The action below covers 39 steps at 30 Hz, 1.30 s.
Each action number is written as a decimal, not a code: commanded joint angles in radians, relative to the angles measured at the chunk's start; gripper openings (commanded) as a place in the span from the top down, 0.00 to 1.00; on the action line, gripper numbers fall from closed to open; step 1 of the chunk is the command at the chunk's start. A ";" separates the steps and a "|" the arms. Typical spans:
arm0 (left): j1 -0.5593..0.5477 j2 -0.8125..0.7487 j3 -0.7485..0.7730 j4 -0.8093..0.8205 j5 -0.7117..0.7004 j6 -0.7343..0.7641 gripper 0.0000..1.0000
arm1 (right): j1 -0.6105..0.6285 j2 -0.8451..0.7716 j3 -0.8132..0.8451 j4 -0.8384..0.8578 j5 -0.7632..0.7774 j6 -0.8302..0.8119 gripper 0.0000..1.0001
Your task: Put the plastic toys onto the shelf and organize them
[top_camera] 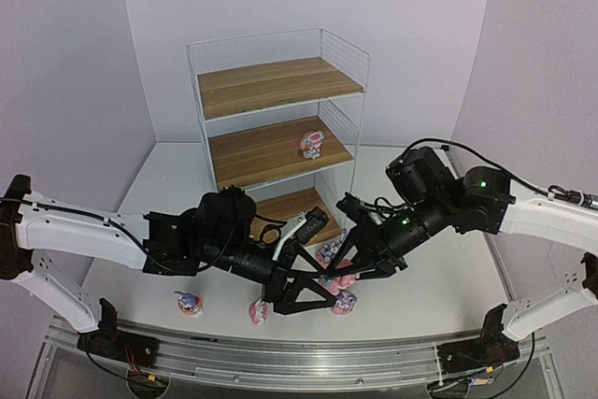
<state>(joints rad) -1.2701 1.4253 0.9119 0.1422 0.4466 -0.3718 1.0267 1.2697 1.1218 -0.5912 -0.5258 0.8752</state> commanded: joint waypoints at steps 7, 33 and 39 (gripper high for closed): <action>-0.010 0.063 0.077 0.079 0.057 0.032 0.39 | 0.003 0.023 0.048 0.047 -0.052 -0.017 0.83; -0.012 -0.086 -0.114 0.396 -0.112 -0.161 1.00 | 0.003 -0.299 -0.170 0.529 0.159 -0.274 0.13; -0.011 -0.135 -0.159 0.517 -0.156 -0.193 1.00 | 0.003 -0.312 -0.287 0.764 0.146 -0.304 0.12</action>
<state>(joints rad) -1.2778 1.3433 0.7637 0.4904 0.3423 -0.5284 1.0267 0.9185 0.9011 -0.0930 -0.3882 0.6236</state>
